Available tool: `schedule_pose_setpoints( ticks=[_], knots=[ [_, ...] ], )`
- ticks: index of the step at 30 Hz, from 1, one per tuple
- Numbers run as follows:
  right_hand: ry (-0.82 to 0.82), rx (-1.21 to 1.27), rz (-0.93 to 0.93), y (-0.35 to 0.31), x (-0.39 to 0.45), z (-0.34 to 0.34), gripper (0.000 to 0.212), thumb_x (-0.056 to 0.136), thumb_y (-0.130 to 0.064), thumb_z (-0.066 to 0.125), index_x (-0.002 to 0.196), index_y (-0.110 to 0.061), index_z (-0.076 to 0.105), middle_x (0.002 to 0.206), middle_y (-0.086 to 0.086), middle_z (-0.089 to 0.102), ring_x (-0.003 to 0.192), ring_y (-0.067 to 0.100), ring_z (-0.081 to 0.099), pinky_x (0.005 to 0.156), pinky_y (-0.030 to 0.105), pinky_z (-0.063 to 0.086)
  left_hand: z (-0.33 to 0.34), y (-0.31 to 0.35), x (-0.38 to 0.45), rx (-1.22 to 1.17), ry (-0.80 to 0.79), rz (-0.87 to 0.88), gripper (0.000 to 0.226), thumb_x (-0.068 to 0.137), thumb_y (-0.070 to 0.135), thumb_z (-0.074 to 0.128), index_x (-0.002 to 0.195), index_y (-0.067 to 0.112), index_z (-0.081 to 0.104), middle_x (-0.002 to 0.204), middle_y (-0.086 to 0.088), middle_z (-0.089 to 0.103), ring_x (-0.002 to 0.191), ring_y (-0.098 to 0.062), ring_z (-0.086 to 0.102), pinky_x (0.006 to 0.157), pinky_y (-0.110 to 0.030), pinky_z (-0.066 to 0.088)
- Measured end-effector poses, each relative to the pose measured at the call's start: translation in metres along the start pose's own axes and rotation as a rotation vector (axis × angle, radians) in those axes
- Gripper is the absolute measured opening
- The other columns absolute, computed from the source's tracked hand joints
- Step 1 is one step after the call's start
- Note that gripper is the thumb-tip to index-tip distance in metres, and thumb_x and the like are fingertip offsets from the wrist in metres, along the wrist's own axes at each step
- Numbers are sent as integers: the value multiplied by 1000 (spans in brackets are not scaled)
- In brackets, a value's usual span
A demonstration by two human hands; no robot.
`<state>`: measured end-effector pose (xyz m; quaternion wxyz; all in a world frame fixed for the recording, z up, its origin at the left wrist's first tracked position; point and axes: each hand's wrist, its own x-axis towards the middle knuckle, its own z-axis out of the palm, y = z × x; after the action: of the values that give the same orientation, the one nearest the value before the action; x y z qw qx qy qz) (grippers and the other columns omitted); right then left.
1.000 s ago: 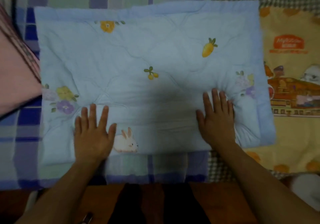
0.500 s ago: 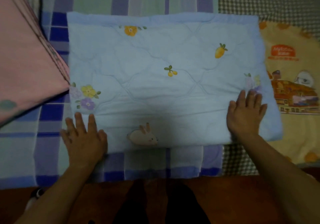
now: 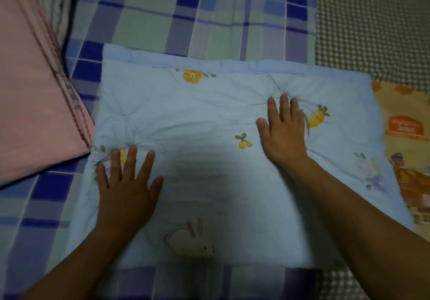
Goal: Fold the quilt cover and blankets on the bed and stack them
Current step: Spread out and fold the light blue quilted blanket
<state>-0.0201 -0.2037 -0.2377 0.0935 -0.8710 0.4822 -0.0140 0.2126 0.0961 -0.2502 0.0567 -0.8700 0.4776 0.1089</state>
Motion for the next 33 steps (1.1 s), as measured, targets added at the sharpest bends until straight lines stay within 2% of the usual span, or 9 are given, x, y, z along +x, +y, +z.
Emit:
schedule_pose_setpoints(
  ticks=[3, 5, 7, 12, 16, 19, 24, 28, 33],
  knots=[
    [129, 653, -34, -61, 41, -16, 55, 106, -37, 26, 157, -18, 16, 165, 3, 9, 153, 20, 3, 125, 36, 4, -12, 0, 11, -7, 46, -47, 67, 96, 57, 27, 157, 29, 24, 165, -15, 13, 152, -38, 1, 119, -63, 3],
    [93, 1018, 123, -85, 72, -6, 51, 108, -31, 29, 157, -24, 16, 164, -6, 14, 151, 11, 11, 124, 29, 10, -11, -3, 22, -30, 67, -137, 66, 97, 55, 27, 157, 29, 24, 165, -15, 11, 152, -38, 1, 118, -64, 6],
    [2, 1148, 327, -91, 95, 14, 52, 108, -29, 31, 158, -26, 17, 163, -5, 18, 149, 11, 19, 121, 26, 15, -9, -4, 34, -86, 70, -201, 65, 97, 54, 27, 157, 30, 23, 165, -15, 10, 152, -37, 4, 115, -66, 9],
    [-12, 1239, 375, -84, 69, 27, 53, 106, -26, 34, 157, -23, 20, 158, -6, 25, 138, 2, 28, 112, 15, 21, -11, -10, 31, -265, 197, -202, 60, 99, 38, 44, 154, 17, 32, 157, -27, 24, 142, -45, 24, 110, -62, 28],
    [-115, 1246, 439, -90, -84, 15, 57, 96, -32, 37, 151, -34, 23, 155, -19, 27, 142, -1, 30, 121, 24, 18, -19, -31, 11, -529, 183, -403, 63, 94, 37, 52, 150, 20, 30, 142, -27, 38, 126, -46, 40, 103, -56, 40],
    [-198, 1247, 410, -108, -203, 4, 54, 95, -23, 41, 144, -41, 28, 154, -28, 28, 143, -6, 26, 122, 24, 17, -34, -39, -6, -703, 47, -473, 54, 92, 44, 54, 140, 24, 41, 134, -15, 55, 118, -38, 54, 95, -50, 46],
    [-111, 1319, 472, -118, -216, 0, 53, 95, -21, 41, 144, -38, 28, 157, -17, 28, 145, -1, 28, 120, 22, 20, -46, -83, -18, -1016, -321, -696, 71, 73, 68, 58, 128, 22, 59, 118, -7, 69, 107, -31, 66, 98, -49, 49],
    [-141, 1051, 370, -122, -259, 28, 57, 98, -18, 45, 152, -26, 28, 160, -12, 25, 147, 3, 24, 122, 28, 18, -57, -98, -29, -1331, -561, -753, 42, 92, 39, 63, 127, 17, 61, 116, -18, 71, 102, -39, 69, 94, -58, 50],
    [-202, 1130, 652, -125, -230, 8, 53, 101, -7, 48, 152, -19, 35, 154, -7, 36, 136, 3, 36, 98, -4, 28, -115, -78, -31, -1511, -648, -641, 29, 91, 21, 56, 118, 16, 67, 104, -17, 74, 81, -30, 72, 72, -38, 56]
  ],
)
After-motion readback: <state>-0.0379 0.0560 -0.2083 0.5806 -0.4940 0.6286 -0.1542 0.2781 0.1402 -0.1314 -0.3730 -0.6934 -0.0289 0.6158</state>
